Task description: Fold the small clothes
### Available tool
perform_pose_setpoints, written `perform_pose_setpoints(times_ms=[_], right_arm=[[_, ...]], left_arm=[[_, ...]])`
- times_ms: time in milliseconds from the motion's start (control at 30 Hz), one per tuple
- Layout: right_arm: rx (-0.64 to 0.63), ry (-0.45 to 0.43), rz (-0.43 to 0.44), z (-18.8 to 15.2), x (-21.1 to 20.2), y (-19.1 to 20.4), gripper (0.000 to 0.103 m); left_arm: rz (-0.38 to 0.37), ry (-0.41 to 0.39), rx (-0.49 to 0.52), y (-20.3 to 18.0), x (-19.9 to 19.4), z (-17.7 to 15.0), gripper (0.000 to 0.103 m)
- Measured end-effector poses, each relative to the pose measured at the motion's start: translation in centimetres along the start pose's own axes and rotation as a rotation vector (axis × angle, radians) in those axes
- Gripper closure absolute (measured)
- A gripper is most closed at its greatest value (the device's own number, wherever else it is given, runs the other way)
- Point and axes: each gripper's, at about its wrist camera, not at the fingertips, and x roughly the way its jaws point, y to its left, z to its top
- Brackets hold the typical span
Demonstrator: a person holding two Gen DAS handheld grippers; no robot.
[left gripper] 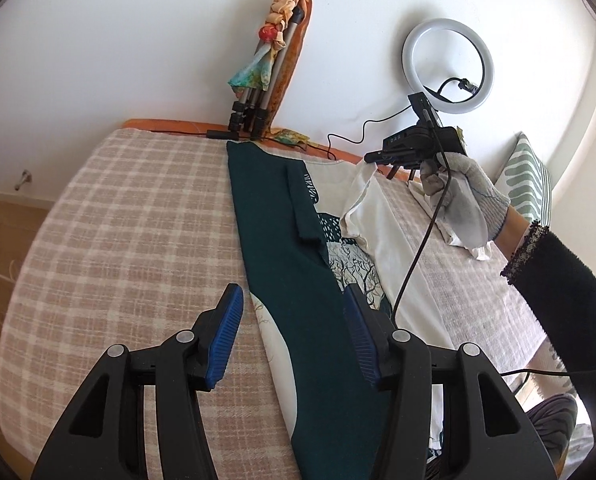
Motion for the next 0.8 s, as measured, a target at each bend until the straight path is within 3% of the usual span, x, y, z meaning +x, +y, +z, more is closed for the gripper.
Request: perform_pose_setpoints(times_ms=[167, 400, 467, 500, 567, 600, 800], right_arm=[[-0.033, 0.013, -0.015, 1.5, 3.1, 3.2, 0.096], [-0.018, 0.05, 0.004, 1.9, 7.4, 4.2, 0.096], [-0.016, 0.047, 0.025, 2.0, 7.6, 4.2, 0.085], [-0.005, 0.041, 0.042, 2.1, 7.4, 4.0, 0.081], [0.031, 0.001, 0.092, 2.3, 5.8, 3.4, 0.061], [0.043, -0.029, 0.112, 2.3, 4.6, 3.0, 0.058], [0.106, -0.128, 0.123, -1.1, -3.7, -0.6, 0.056]], left_arm=[[-0.001, 0.016, -0.016, 0.4, 0.5, 0.0, 0.052], [0.016, 0.017, 0.014, 0.0, 0.7, 0.0, 0.052], [0.017, 0.022, 0.017, -0.1, 0.8, -0.1, 0.052], [0.019, 0.023, 0.021, -0.1, 0.8, -0.1, 0.052], [0.027, 0.022, 0.032, -0.2, 0.8, -0.2, 0.052], [0.029, 0.02, 0.035, -0.3, 0.7, -0.3, 0.052], [0.036, 0.043, 0.052, -0.2, 0.8, -1.3, 0.052]])
